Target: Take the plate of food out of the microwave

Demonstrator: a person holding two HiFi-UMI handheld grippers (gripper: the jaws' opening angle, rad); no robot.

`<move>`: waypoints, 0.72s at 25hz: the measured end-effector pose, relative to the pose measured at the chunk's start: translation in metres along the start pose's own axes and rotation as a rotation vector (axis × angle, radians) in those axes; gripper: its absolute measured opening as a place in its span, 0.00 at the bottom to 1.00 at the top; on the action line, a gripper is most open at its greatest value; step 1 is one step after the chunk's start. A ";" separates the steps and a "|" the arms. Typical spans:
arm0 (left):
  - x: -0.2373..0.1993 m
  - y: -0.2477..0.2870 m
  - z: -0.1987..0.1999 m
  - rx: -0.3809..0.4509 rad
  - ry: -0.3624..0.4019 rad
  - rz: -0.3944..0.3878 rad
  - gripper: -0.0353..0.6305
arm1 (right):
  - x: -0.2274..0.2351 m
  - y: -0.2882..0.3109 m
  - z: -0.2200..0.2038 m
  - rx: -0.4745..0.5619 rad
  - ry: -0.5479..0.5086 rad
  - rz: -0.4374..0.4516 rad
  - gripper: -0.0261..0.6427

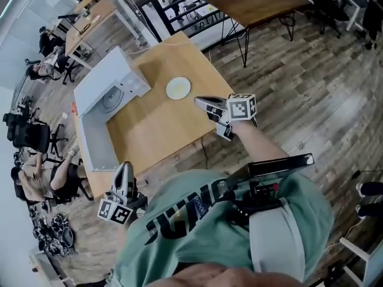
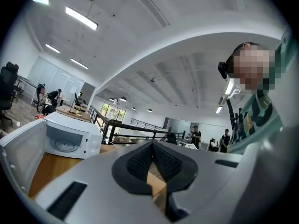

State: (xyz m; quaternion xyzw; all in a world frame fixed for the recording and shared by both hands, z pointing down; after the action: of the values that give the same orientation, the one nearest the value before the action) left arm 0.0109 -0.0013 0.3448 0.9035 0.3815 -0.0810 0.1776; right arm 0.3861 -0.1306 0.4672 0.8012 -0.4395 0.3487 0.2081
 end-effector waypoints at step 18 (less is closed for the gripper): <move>0.028 0.045 -0.019 -0.143 -0.051 0.015 0.05 | 0.026 -0.020 -0.041 -0.066 0.062 0.067 0.05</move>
State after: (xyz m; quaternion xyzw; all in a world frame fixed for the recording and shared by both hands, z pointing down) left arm 0.0627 -0.0044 0.3656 0.8889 0.3750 -0.0754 0.2521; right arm 0.3976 -0.1081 0.5138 0.7677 -0.4704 0.3655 0.2361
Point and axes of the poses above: the fingertips, and each gripper's own axes: y forward along the fingers, x to its right, z out of its top, the point moved 7 cm from there along -y, backward along the fingers, and after that the axes turned 12 degrees about -x, right-handed, at the moved point
